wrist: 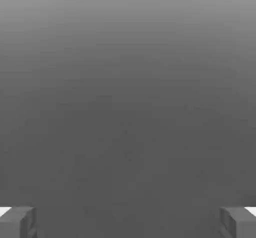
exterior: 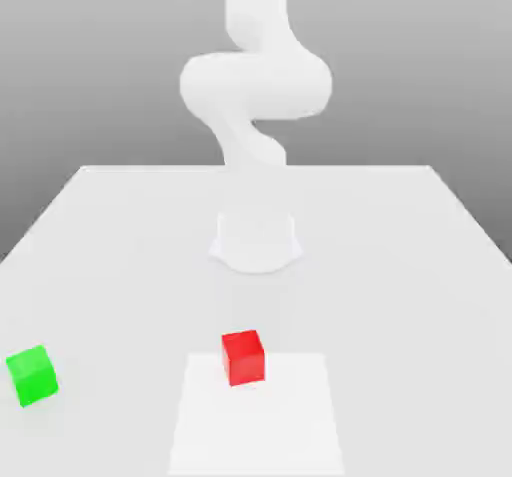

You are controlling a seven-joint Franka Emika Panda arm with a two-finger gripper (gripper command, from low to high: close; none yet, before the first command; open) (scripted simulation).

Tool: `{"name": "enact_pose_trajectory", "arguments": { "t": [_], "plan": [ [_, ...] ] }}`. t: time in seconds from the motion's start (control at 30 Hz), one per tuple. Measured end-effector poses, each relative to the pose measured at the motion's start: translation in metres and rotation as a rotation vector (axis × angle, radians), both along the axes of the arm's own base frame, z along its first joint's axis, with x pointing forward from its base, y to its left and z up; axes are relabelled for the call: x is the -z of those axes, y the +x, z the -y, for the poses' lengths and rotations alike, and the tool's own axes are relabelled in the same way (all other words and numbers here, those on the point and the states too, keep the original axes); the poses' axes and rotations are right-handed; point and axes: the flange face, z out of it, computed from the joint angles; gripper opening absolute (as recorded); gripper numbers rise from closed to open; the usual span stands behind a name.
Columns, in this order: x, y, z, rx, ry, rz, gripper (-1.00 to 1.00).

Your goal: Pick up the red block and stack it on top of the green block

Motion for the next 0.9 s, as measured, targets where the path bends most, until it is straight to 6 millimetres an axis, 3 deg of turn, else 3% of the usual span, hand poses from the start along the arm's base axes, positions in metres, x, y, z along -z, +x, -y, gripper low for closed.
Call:
{"name": "enact_pose_trajectory", "arguments": {
  "t": [0.13,0.3,0.43,0.6,0.8,0.83,0.9],
  "plan": [
    [0.099,0.035,0.005,-0.039,-0.033,-0.149,0.0],
    [0.224,0.045,0.01,-0.095,-0.064,-0.335,0.0],
    [0.326,0.025,0.013,-0.149,-0.079,-0.494,0.0],
    [0.449,-0.026,0.015,-0.224,-0.085,-0.692,0.0],
    [0.512,-0.035,0.016,-0.234,-0.087,-0.719,0.0],
    [0.517,-0.036,0.016,-0.234,-0.087,-0.719,-1.0],
    [0.517,-0.036,0.016,-0.234,-0.087,-0.719,-1.0]
  ]
}}
